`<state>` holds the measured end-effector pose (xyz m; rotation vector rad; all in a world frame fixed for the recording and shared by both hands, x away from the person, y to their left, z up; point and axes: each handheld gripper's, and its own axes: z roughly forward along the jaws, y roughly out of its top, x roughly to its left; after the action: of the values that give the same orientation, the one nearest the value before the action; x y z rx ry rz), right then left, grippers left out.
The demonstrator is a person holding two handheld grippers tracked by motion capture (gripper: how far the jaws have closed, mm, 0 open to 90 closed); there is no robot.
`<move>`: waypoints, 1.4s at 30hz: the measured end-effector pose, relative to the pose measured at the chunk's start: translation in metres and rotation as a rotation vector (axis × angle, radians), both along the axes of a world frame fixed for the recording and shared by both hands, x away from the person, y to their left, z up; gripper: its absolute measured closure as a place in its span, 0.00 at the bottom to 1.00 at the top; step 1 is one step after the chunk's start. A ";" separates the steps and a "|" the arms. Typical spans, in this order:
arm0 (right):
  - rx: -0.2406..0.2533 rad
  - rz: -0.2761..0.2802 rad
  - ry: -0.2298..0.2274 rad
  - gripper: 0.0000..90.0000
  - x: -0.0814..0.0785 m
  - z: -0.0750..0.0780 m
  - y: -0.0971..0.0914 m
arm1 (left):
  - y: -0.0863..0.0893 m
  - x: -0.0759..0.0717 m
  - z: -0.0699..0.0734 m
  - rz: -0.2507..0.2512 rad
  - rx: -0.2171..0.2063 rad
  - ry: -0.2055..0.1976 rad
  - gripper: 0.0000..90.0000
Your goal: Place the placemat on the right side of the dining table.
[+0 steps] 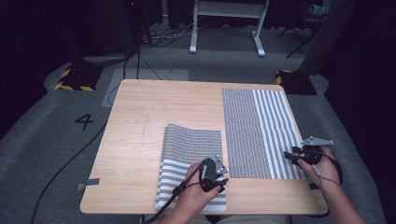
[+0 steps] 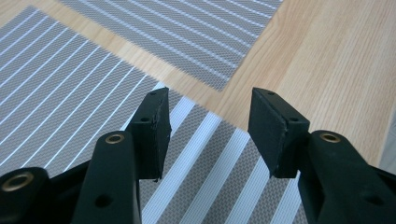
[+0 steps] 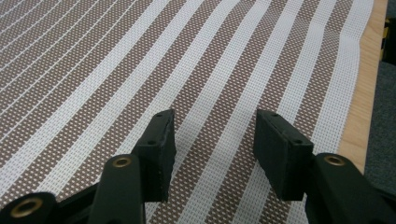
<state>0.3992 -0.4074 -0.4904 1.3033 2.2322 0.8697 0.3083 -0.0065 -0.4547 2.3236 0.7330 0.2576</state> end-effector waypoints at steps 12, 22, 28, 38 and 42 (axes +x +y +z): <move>-0.015 0.002 0.003 0.53 -0.009 0.001 0.001 | 0.075 -0.015 0.020 0.157 -0.046 -0.054 0.53; 0.008 -0.043 -0.003 0.52 -0.012 -0.001 0.002 | 0.126 -0.023 0.024 0.269 -0.051 -0.078 0.52; 0.012 -0.009 -0.067 0.44 -0.024 0.010 0.012 | 0.151 -0.026 0.024 0.315 -0.048 -0.084 0.49; 0.106 0.153 -0.134 0.36 -0.075 0.037 0.069 | 0.201 -0.029 0.009 0.389 -0.031 -0.059 0.30; 0.114 0.226 -0.114 0.36 -0.084 0.030 0.089 | 0.219 -0.026 -0.002 0.409 -0.030 -0.031 0.28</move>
<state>0.3150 -0.3186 -0.4600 1.0326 2.2976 1.1379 0.2826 0.2125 -0.4570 2.1187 1.1852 0.4591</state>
